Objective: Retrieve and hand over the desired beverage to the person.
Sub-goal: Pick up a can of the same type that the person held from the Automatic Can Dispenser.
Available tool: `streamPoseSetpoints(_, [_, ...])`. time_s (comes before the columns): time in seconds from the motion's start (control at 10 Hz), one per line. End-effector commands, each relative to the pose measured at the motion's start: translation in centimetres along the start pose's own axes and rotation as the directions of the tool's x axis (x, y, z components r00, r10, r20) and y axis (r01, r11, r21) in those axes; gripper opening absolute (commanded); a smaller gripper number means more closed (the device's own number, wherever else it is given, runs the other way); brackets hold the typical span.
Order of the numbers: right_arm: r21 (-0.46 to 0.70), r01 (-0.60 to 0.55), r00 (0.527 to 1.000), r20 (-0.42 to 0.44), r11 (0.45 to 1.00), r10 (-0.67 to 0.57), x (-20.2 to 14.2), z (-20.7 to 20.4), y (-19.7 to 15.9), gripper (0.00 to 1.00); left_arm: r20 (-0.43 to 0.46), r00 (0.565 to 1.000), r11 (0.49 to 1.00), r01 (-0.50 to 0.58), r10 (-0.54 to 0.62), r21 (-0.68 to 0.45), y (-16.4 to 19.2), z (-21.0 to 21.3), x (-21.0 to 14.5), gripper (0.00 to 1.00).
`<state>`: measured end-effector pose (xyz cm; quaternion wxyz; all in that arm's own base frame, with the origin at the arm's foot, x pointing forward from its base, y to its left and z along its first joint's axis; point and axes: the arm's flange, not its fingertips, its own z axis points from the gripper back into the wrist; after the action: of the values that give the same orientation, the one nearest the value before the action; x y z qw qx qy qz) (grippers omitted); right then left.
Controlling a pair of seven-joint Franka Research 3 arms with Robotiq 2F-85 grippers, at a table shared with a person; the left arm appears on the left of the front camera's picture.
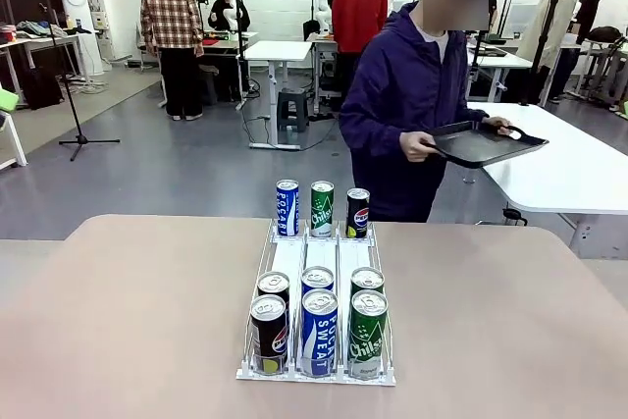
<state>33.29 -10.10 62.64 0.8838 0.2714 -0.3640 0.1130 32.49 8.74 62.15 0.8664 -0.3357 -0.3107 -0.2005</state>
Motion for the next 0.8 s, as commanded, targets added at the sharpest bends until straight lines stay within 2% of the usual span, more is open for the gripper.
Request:
streamPoseSetpoints(0.0, [0.030,-0.005,1.000,0.010,1.000,0.004,0.04,-0.05,-0.01,1.00,0.013,1.000,1.000,0.021,-0.021,-0.017,0.11,0.05,0.12,1.00])
streamPoseSetpoints(0.7, [0.030,-0.005,1.000,0.010,1.000,0.004,0.04,-0.05,-0.01,1.00,0.013,1.000,1.000,0.021,-0.021,-0.017,0.11,0.05,0.12,1.00])
